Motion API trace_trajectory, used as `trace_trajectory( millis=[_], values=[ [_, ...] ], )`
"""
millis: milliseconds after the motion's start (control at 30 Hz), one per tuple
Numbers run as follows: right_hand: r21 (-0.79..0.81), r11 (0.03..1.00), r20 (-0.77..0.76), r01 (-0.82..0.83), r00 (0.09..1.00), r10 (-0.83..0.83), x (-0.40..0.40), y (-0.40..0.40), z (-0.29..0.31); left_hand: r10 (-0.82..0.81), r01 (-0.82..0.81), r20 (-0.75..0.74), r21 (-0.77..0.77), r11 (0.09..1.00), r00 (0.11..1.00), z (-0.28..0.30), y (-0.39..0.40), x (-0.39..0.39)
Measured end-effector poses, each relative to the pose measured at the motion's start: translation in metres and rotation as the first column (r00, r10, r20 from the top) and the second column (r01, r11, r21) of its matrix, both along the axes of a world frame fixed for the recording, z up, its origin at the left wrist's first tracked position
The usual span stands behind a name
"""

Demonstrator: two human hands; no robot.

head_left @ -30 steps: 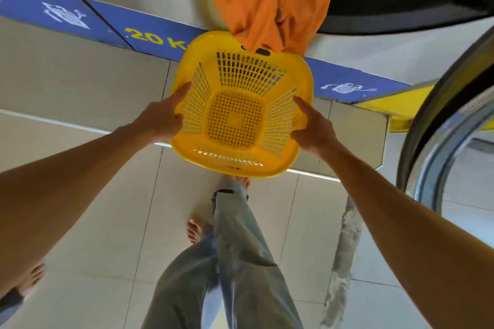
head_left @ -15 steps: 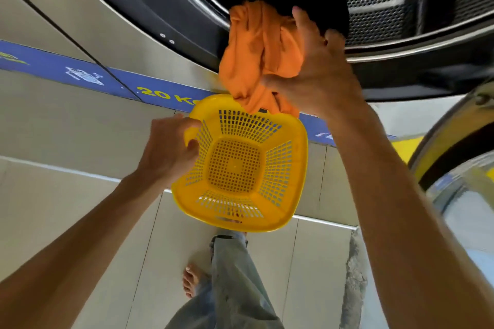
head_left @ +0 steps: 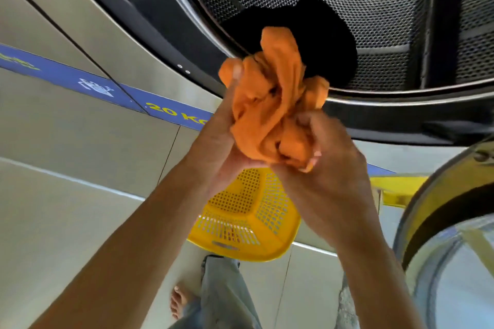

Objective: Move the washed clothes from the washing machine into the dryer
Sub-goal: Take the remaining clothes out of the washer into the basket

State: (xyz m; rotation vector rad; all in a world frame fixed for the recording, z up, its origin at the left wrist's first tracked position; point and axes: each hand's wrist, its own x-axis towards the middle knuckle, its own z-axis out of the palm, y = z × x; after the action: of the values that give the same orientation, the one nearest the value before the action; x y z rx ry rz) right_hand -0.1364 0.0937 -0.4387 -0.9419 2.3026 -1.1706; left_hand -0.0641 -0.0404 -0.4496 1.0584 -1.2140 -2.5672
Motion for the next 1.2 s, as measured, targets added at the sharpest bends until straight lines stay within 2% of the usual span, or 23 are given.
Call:
trace_trajectory(
  millis=[67, 133, 200, 300, 367, 433, 500, 567, 633, 700, 800, 867, 933, 1000, 1067, 1100, 1133, 1167, 1200],
  values=[
    [0.054, 0.978, 0.18, -0.2, 0.966, 0.187, 0.014, 0.015, 0.011, 0.007, -0.006, -0.064, 0.018, 1.0, 0.998, 0.005, 0.003, 0.005],
    [0.086, 0.946, 0.341, -0.313, 0.901, 0.268, 0.012, 0.024, 0.015, 0.029, -0.028, 0.014, -0.07, 0.997, 0.999, 0.0, 0.006, 0.016],
    [0.127, 0.943, 0.377, -0.309, 0.894, 0.242, 0.005, 0.029, 0.013, 0.078, -0.063, 0.096, -0.144, 0.988, 0.992, -0.01, 0.011, 0.032],
    [0.139, 0.959, 0.347, -0.245, 0.92, 0.185, -0.001, 0.015, -0.004, 0.165, -0.147, 0.14, -0.131, 0.98, 0.976, -0.027, 0.023, 0.055],
    [0.089, 0.958, 0.483, -0.273, 0.853, 0.198, -0.003, 0.003, -0.029, 0.2, -0.186, 0.212, -0.088, 0.979, 0.956, -0.043, 0.026, 0.064],
    [0.097, 0.919, 0.524, -0.382, 0.805, 0.279, -0.002, -0.01, -0.059, 0.198, -0.191, 0.324, -0.052, 0.98, 0.925, -0.062, 0.027, 0.069],
    [0.209, 0.859, 0.405, -0.467, 0.841, 0.358, 0.001, -0.02, -0.086, 0.197, -0.139, 0.481, -0.153, 0.978, 0.854, -0.084, 0.025, 0.069],
    [0.282, 0.865, 0.176, -0.414, 0.909, 0.378, 0.002, -0.026, -0.101, 0.178, 0.045, 0.596, -0.339, 0.94, 0.783, -0.099, 0.019, 0.069],
    [0.217, 0.936, 0.047, -0.278, 0.961, 0.274, -0.003, -0.029, -0.095, 0.16, 0.177, 0.615, -0.45, 0.875, 0.772, -0.097, 0.01, 0.064],
    [0.069, 0.99, -0.01, -0.122, 0.992, 0.123, -0.013, -0.029, -0.072, 0.16, 0.262, 0.639, -0.514, 0.817, 0.752, -0.083, 0.001, 0.056],
    [-0.086, 0.994, -0.124, 0.074, 0.989, -0.084, -0.041, -0.037, -0.033, 0.165, 0.225, 0.537, -0.586, 0.779, 0.827, -0.058, -0.005, 0.043],
    [-0.098, 0.986, -0.217, 0.136, 0.964, -0.154, -0.071, -0.058, -0.027, 0.138, 0.156, 0.416, -0.599, 0.785, 0.899, -0.038, -0.005, 0.028],
    [0.015, 0.99, -0.306, 0.14, 0.943, -0.128, -0.107, -0.093, -0.033, 0.126, 0.111, 0.331, -0.612, 0.783, 0.935, -0.021, -0.011, 0.009],
    [0.326, 0.94, -0.266, 0.096, 0.964, -0.007, -0.135, -0.13, -0.041, 0.125, 0.09, 0.288, -0.631, 0.77, 0.95, -0.007, -0.02, -0.011],
    [0.644, 0.765, -0.151, 0.03, 0.985, 0.088, -0.157, -0.155, -0.056, 0.14, 0.073, 0.268, -0.654, 0.753, 0.953, 0.001, -0.031, -0.026],
    [0.744, 0.668, -0.125, -0.013, 0.98, 0.158, -0.165, -0.161, -0.063, 0.144, 0.071, 0.266, -0.659, 0.748, 0.953, 0.002, -0.035, -0.03],
    [0.793, 0.608, -0.113, -0.046, 0.969, 0.221, -0.169, -0.162, -0.068, 0.143, 0.074, 0.269, -0.66, 0.747, 0.952, 0.003, -0.038, -0.031],
    [0.788, 0.611, -0.107, -0.077, 0.96, 0.259, -0.174, -0.161, -0.073, 0.144, 0.075, 0.272, -0.659, 0.749, 0.951, 0.001, -0.04, -0.031],
    [0.742, 0.665, -0.102, -0.088, 0.965, 0.241, -0.174, -0.158, -0.074, 0.141, 0.082, 0.28, -0.656, 0.75, 0.95, -0.003, -0.041, -0.028]
  ],
)
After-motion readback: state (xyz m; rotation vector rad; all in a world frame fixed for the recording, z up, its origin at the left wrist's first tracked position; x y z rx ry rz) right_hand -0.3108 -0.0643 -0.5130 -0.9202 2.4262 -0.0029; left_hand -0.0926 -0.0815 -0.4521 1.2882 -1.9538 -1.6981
